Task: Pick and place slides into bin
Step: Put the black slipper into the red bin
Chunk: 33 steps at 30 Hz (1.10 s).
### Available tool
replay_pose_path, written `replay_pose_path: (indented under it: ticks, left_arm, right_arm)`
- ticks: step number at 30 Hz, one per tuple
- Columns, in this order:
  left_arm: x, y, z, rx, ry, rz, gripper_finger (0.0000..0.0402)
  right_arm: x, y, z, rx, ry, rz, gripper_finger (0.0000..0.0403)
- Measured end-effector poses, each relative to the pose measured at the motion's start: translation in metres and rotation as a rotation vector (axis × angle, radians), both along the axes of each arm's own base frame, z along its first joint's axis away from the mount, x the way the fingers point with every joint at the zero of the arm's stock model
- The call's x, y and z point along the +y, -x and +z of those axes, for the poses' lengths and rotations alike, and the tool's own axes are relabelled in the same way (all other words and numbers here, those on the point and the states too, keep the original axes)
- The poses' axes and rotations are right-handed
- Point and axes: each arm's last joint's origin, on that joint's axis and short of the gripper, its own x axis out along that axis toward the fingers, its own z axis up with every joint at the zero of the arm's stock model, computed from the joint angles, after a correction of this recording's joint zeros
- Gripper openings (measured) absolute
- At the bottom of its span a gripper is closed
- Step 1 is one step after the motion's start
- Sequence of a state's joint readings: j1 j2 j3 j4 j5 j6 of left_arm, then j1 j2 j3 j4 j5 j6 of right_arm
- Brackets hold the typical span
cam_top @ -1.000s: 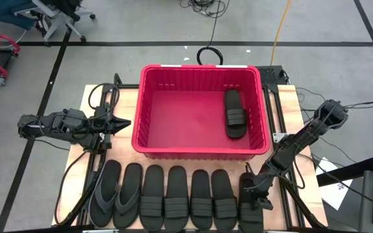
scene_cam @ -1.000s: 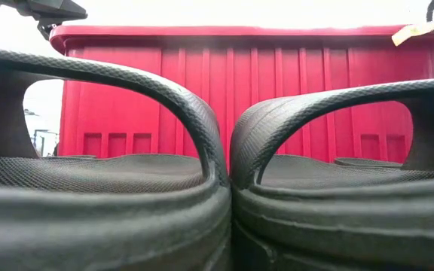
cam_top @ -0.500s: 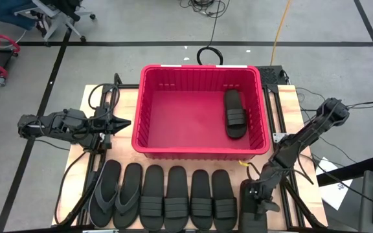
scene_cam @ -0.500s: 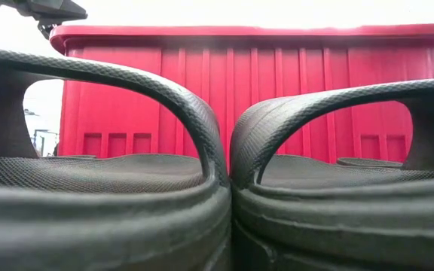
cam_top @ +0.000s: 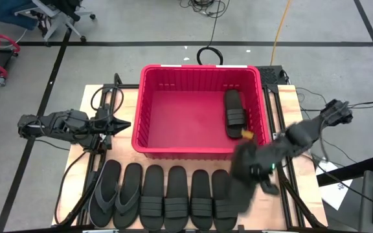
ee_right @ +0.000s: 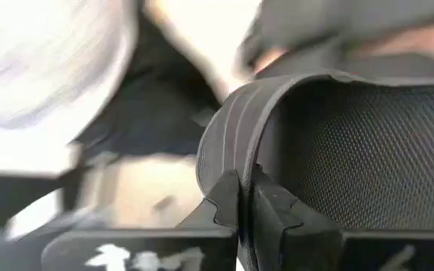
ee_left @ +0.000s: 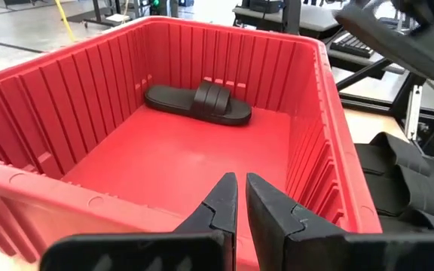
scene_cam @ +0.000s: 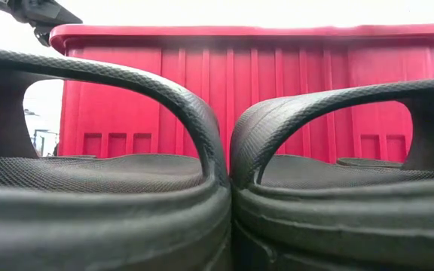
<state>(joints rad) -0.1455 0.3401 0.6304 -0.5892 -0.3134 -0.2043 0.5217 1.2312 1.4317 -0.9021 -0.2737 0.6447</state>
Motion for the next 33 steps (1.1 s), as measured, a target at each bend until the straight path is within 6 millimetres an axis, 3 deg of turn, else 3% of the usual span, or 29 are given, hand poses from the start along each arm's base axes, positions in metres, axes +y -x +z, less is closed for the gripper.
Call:
replay_pose_path:
  ticks: [9, 15, 20, 25, 29, 33]
  left_arm:
    - [0.0, 0.0, 0.001, -0.016, 0.028, 0.01, 0.0026]
    - [0.0, 0.0, 0.001, -0.024, 0.047, 0.016, 0.0026]
    - [0.0, 0.0, 0.001, -0.026, 0.059, 0.019, 0.0026]
    - [0.0, 0.0, 0.002, -0.03, 0.068, 0.03, 0.0026]
    - [0.001, 0.0, 0.002, -0.036, 0.084, 0.06, 0.0026]
    - [0.002, 0.0, 0.002, -0.039, 0.077, 0.087, 0.0026]
  right_arm:
    - [-0.099, 0.017, 0.092, -0.327, 0.677, -0.53, 0.0003]
    - [-0.16, 0.034, 0.115, -0.314, 0.905, -0.604, 0.0005]
    - [-0.209, 0.035, 0.107, -0.297, 0.822, -0.458, 0.0004]
    - [-0.255, 0.025, 0.075, -0.204, 0.586, -0.239, 0.0004]
    - [-0.283, 0.002, 0.043, -0.092, 0.551, -0.079, 0.0004]
    - [-0.302, -0.029, 0.012, -0.101, 0.469, 0.075, 0.0004]
